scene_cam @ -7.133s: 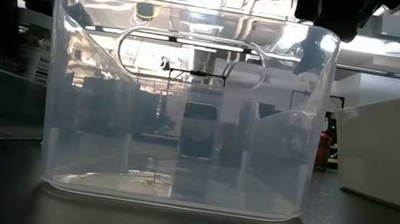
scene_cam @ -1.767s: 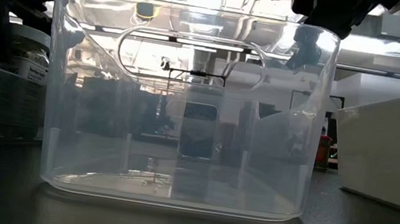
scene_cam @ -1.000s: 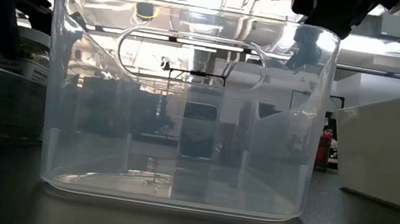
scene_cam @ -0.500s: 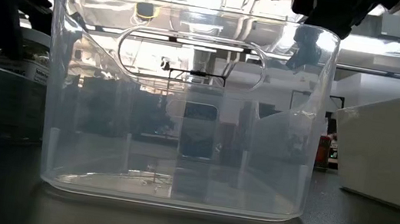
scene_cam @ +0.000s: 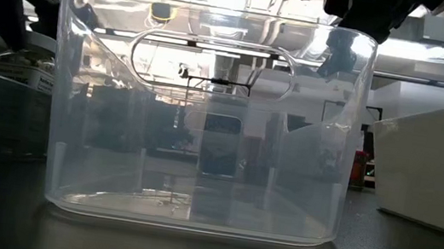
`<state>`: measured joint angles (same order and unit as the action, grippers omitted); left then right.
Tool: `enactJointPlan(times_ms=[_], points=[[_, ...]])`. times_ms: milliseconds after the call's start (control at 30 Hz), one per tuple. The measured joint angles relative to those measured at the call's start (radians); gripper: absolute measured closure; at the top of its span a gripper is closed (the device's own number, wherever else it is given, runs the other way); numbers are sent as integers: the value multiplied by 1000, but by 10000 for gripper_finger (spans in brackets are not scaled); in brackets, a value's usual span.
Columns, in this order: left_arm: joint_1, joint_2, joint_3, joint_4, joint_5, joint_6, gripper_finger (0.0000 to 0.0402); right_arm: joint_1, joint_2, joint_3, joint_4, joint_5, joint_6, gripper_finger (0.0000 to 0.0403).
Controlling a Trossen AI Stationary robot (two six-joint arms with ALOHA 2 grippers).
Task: Sort spices by type
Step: Put the right white seasoning bottle into the black bin, then put the middle golden seasoning bottle into the transparent bin
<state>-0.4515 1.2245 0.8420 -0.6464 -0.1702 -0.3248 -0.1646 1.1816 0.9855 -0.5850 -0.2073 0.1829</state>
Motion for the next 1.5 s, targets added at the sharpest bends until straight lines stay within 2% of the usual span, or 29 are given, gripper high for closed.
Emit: enactJointPlan(times_ms=[400, 900, 1500], points=[[2, 0, 2, -36, -73, 18, 141, 0, 0, 0, 0, 0, -8, 49], [2, -7, 2, -37, -74, -17, 141, 0, 0, 0, 0, 0, -11, 49], [2, -240, 2, -82, -72, -16, 141, 0, 1, 0, 29, 0, -10, 49]])
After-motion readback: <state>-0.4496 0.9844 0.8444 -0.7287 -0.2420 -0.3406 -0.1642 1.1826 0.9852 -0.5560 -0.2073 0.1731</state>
